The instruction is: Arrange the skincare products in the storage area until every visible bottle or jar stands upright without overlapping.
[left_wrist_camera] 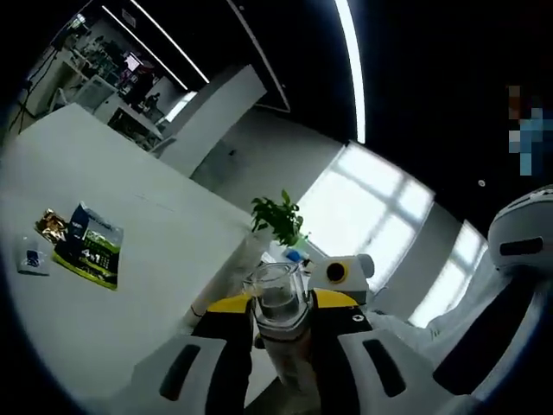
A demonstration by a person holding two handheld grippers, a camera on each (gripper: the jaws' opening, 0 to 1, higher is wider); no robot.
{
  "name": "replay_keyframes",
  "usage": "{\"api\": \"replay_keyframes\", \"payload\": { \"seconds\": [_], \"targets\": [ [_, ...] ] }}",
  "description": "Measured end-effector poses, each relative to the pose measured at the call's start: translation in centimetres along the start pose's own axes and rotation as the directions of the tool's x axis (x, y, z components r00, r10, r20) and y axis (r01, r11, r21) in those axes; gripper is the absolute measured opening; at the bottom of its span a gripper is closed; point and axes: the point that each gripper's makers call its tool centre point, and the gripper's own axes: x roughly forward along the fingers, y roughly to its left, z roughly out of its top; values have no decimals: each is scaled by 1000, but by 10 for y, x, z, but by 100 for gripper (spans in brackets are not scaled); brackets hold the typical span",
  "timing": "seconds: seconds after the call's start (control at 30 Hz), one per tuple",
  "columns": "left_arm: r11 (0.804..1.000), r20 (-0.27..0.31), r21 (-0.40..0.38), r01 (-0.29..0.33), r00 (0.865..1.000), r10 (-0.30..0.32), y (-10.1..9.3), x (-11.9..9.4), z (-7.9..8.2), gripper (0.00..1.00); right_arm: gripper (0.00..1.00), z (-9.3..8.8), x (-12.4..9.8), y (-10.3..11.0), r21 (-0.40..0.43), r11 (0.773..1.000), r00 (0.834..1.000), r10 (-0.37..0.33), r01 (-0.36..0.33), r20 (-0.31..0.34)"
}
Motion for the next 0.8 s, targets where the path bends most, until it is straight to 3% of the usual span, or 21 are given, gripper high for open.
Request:
{"api": "replay_keyframes", "payload": {
  "seconds": [0.07,0.17,0.23,0.33,0.4,0.43,0.5,0.57,0.67,0.8],
  "targets": [
    [999,-25,26,-30,999,30,3,2,-4,19,14,-6,2,-5,12,1000,999,-28,28,-26],
    [996,-57,63,-70,996,74,8,3,-9,18,15,-12,3,-15,-79,991,992,-115,110,-60],
    [991,-58,79,-113,991,117,16,2,-8,18,16,-10,4,-24,-160,971,980,-191,180,-56],
    [986,-36,68,-151,987,153,25,-1,-2,18,17,-6,9,-31,-179,953,967,-253,245,-21],
    [976,-46,90,-199,978,204,35,-4,-3,18,18,-7,10,-39,-316,897,941,-336,308,-37],
    [969,-59,111,-222,972,229,38,-5,-5,18,18,-9,9,-44,-394,851,918,-393,346,-44],
    [950,-69,193,-247,962,265,42,-5,-7,18,18,-14,13,-44,-432,824,901,-430,366,-57],
    [945,-64,203,-255,960,273,41,-4,-6,17,17,-15,14,-46,-450,803,886,-461,390,-56],
    [938,-63,202,-281,952,299,45,-5,-6,17,18,-14,15,-52,-556,718,846,-531,419,-49],
    [939,-67,198,-280,952,298,49,-8,-5,18,17,-16,15,-52,-571,704,835,-547,421,-58]
  ]
}}
